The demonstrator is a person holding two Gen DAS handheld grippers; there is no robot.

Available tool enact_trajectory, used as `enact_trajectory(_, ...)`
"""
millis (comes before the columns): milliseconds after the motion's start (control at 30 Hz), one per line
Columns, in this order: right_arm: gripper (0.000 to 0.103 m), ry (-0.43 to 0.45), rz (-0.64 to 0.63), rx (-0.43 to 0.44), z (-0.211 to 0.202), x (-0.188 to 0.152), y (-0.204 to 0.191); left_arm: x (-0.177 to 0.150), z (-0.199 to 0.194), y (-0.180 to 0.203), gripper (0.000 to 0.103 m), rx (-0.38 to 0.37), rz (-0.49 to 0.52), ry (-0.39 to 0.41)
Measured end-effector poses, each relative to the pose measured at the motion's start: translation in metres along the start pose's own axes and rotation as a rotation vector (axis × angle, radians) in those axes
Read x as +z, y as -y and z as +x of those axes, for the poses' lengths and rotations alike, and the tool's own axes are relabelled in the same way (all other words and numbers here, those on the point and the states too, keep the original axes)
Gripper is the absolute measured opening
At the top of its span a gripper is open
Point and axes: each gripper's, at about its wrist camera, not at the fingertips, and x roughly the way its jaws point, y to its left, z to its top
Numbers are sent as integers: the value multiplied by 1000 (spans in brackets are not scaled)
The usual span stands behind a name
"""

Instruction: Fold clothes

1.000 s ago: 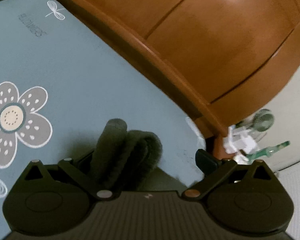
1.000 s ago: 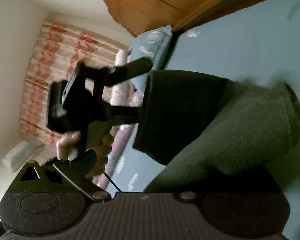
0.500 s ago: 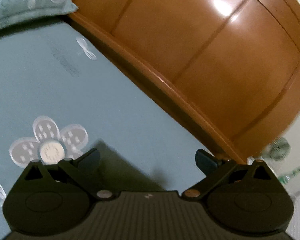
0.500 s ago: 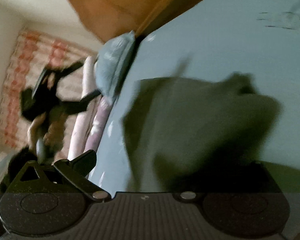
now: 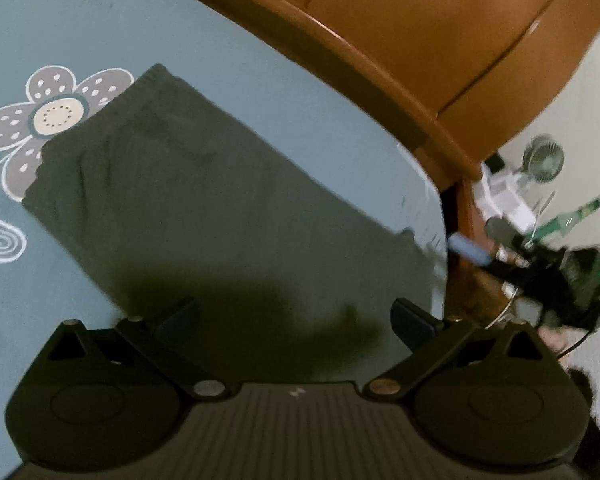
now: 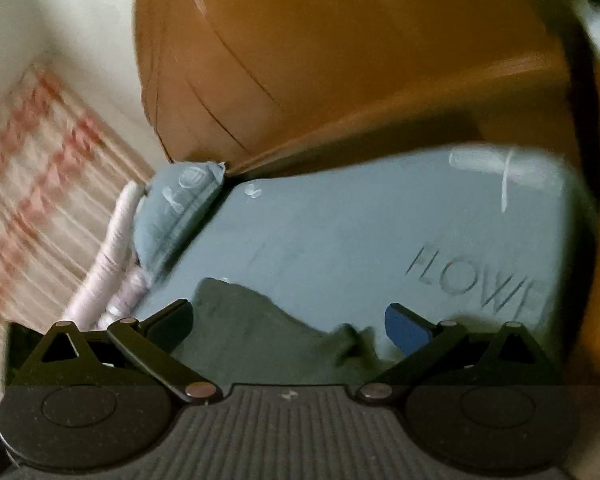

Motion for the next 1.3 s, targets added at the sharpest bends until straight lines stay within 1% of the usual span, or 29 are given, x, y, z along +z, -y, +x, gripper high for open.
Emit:
enact_trajectory(67,103,-33,-128,6,0,-6,-22,-6,0,9,100,59,75,5)
enact_trajectory(133,102,-73,-322,1,3,-22,-48,-8,1,22,100,111,165,20)
enact_trajectory(200,94,-129,-530,-13,14,-44,-73,-10,2,33,100,138,228,35)
enact_trajectory(267,84,-202,-658,-52,26,-64,-81,-10,4,38,100,129,248,37)
enact_trajectory(300,81,-223,-697,-80,30,-72,-80,-11,5,39,100,123,246,32)
enact_trajectory(367,79,-226,-751,-96,29,-83,-73,-12,9,39,100,119,236,21)
enact_trajectory(500,78,-201,-808,-137,16,-76,-89,-13,11,40,100,121,240,25)
enact_trajectory(567,78,-190,-848,-97,8,-79,-98,-12,11,40,100,123,245,29)
enact_trajectory(600,78,-196,-862,-75,4,-83,-98,-11,11,41,100,127,247,32)
enact_trajectory(633,78,-220,-875,-66,3,-91,-97,-10,10,41,100,126,246,35)
enact_trajectory(700,78,-270,-910,-88,6,-104,-91,-13,8,42,100,127,246,37)
enact_trajectory(733,78,-267,-915,-90,3,-107,-89,-15,6,42,100,128,247,39)
enact_trajectory(800,78,-267,-888,-91,-5,-102,-89,-21,3,44,100,147,268,41)
enact_trajectory(867,79,-246,-904,-94,-11,-99,-101,-27,1,46,100,170,292,44)
enact_trajectory(900,79,-239,-912,-75,-13,-100,-107,-31,-1,48,101,179,306,48)
enact_trajectory(967,82,-273,-920,-17,-10,-107,-114,-37,-3,51,101,192,330,56)
enact_trajectory(1000,82,-302,-930,-12,-2,-111,-114,-40,-6,52,101,195,331,61)
enact_trajectory(1033,83,-327,-936,-28,5,-114,-112,-44,-8,52,101,199,328,68)
enact_trajectory(1100,83,-348,-916,-44,7,-116,-106,-51,-14,52,101,214,319,75)
enact_trajectory(1167,83,-333,-867,-35,1,-104,-106,-61,-22,52,101,234,328,94)
enact_trajectory(1200,85,-303,-863,-40,-2,-99,-107,-66,-26,52,101,250,334,105)
enact_trajectory(1233,90,-269,-859,-49,-3,-94,-106,-71,-29,52,101,265,338,112)
enact_trajectory(1300,92,-224,-842,-76,3,-82,-102,-81,-33,51,101,287,339,119)
